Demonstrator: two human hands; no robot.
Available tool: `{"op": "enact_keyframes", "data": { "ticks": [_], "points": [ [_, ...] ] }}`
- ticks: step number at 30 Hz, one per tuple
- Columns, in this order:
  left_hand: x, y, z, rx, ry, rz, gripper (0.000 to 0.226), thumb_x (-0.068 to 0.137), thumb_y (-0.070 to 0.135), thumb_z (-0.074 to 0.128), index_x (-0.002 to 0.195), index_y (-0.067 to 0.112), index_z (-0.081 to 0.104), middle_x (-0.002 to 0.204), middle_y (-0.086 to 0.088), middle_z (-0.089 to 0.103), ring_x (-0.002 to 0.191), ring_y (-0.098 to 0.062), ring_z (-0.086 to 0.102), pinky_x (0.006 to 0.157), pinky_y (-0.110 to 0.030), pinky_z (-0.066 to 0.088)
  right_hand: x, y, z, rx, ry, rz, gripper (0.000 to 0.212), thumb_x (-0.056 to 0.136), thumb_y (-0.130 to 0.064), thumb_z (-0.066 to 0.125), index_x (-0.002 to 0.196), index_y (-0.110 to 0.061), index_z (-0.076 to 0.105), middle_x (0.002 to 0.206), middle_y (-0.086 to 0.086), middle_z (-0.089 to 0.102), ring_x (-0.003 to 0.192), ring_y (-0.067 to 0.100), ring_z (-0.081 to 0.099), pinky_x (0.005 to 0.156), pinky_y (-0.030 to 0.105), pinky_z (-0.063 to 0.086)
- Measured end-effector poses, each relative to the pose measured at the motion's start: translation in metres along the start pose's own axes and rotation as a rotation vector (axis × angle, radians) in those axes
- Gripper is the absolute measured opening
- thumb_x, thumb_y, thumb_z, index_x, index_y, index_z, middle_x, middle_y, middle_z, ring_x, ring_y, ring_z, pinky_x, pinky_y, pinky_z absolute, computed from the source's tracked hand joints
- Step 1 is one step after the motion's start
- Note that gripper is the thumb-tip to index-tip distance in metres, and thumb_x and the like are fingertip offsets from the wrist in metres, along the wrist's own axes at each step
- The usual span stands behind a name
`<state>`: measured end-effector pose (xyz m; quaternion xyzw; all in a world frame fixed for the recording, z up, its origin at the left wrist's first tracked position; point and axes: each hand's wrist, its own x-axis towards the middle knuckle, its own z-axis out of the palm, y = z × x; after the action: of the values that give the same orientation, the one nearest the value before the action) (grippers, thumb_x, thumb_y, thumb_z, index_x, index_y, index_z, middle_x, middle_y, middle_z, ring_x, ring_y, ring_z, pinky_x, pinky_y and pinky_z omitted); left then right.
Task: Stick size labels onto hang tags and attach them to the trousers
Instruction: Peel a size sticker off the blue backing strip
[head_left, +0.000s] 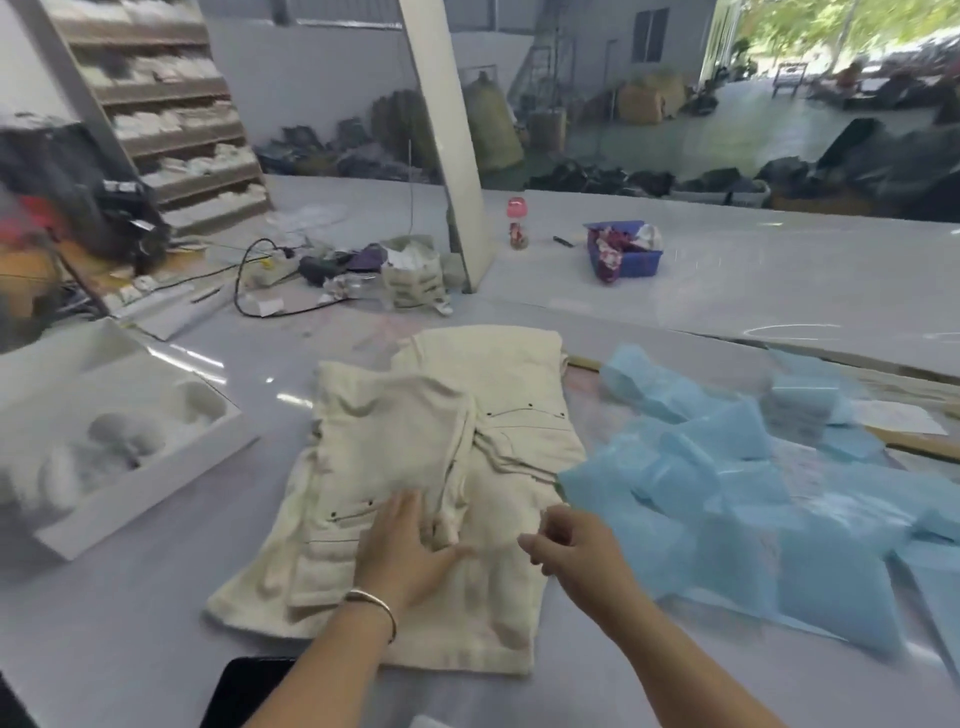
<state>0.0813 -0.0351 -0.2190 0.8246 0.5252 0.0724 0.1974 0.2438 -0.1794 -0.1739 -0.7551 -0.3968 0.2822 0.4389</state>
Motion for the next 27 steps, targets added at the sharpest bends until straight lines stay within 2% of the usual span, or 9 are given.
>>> {"op": "enact_keyframes", "data": {
  "ticks": [2, 7, 12, 15, 17, 19, 21, 24, 27],
  "points": [
    [0.015, 0.002, 0.014, 0.124, 0.007, 0.020, 0.097, 0.078, 0.063, 0.061, 0.153, 0.021, 0.017, 0.160, -0.009, 0.018, 0.147, -0.024, 0.017, 0.116, -0.034, 0.023, 0.012, 0.001, 0.019, -0.034, -0.032, 0.038, 0.030, 0.079, -0.019, 0.073, 0.059, -0.011, 0.052, 0.062, 0.014, 0.063, 0.064, 0.029, 0.062, 0.066, 0.041, 0.050],
    [0.045, -0.011, -0.018, 0.114, 0.235, 0.022, 0.021, 0.094, 0.037, 0.047, 0.109, 0.029, 0.058, 0.107, -0.002, 0.064, 0.093, -0.029, 0.062, 0.070, -0.032, 0.047, 0.035, -0.001, 0.033, -0.005, -0.046, 0.085, 0.028, 0.080, -0.014, 0.073, 0.064, -0.001, 0.054, 0.066, 0.020, 0.064, 0.055, 0.015, 0.055, 0.058, 0.029, 0.044],
    [0.049, -0.021, -0.060, -0.030, 0.321, 0.185, 0.031, 0.089, 0.040, 0.043, 0.069, 0.019, 0.054, 0.071, -0.002, 0.058, 0.065, -0.027, 0.051, 0.053, -0.030, 0.032, 0.063, -0.018, 0.043, 0.364, 0.006, 0.186, 0.014, 0.089, -0.015, 0.066, 0.088, -0.003, 0.058, 0.082, 0.017, 0.067, 0.067, 0.014, 0.063, 0.062, 0.025, 0.052],
    [0.036, -0.021, -0.059, 0.044, 0.140, 0.275, 0.024, 0.080, 0.042, 0.050, 0.095, 0.029, 0.063, 0.097, 0.006, 0.061, 0.091, -0.024, 0.062, 0.066, -0.031, 0.045, 0.087, -0.037, 0.064, 0.421, -0.016, 0.256, 0.022, 0.089, -0.026, 0.068, 0.102, -0.011, 0.058, 0.087, 0.012, 0.065, 0.074, 0.019, 0.062, 0.070, 0.036, 0.054],
    [0.026, -0.024, -0.051, -0.014, -0.216, 0.241, 0.061, 0.073, 0.068, 0.054, 0.123, 0.034, 0.058, 0.122, 0.014, 0.051, 0.113, -0.010, 0.055, 0.091, -0.028, 0.046, 0.105, -0.052, 0.079, 0.370, -0.024, 0.241, 0.016, 0.083, -0.036, 0.072, 0.084, -0.023, 0.064, 0.073, -0.001, 0.063, 0.064, 0.015, 0.059, 0.058, 0.026, 0.050],
    [0.021, -0.029, -0.047, -0.280, -0.385, 0.125, 0.078, 0.066, 0.082, 0.056, 0.124, 0.031, 0.061, 0.127, 0.021, 0.049, 0.114, 0.003, 0.052, 0.097, -0.023, 0.044, 0.121, -0.064, 0.092, 0.279, -0.022, 0.284, 0.038, 0.073, -0.052, 0.076, 0.092, -0.020, 0.068, 0.085, -0.002, 0.067, 0.079, 0.019, 0.064, 0.065, 0.026, 0.049],
    [0.025, -0.041, -0.047, -0.408, -0.265, 0.090, 0.053, 0.078, 0.072, 0.056, 0.101, 0.027, 0.073, 0.116, 0.021, 0.056, 0.100, 0.008, 0.056, 0.086, -0.017, 0.045, 0.134, -0.072, 0.103, 0.170, -0.013, 0.359, 0.067, 0.064, -0.056, 0.079, 0.106, -0.007, 0.062, 0.098, 0.006, 0.068, 0.090, 0.024, 0.065, 0.071, 0.032, 0.050],
    [0.037, -0.067, -0.050, -0.371, 0.055, 0.017, 0.042, 0.092, 0.048, 0.056, 0.069, 0.016, 0.069, 0.086, 0.005, 0.063, 0.087, -0.014, 0.061, 0.075, -0.027, 0.045, 0.149, -0.074, 0.117, 0.249, -0.037, 0.423, 0.049, 0.067, -0.023, 0.084, 0.105, 0.000, 0.064, 0.102, 0.013, 0.069, 0.091, 0.029, 0.066, 0.083, 0.041, 0.055],
    [0.052, -0.099, -0.051, -0.199, 0.100, -0.224, 0.035, 0.091, 0.051, 0.057, 0.103, 0.020, 0.065, 0.113, -0.003, 0.060, 0.111, -0.026, 0.054, 0.094, -0.033, 0.043, 0.155, -0.075, 0.124, 0.382, -0.087, 0.458, 0.034, 0.072, 0.002, 0.075, 0.104, 0.000, 0.065, 0.108, 0.016, 0.069, 0.095, 0.032, 0.065, 0.086, 0.040, 0.054]
  ]
}}
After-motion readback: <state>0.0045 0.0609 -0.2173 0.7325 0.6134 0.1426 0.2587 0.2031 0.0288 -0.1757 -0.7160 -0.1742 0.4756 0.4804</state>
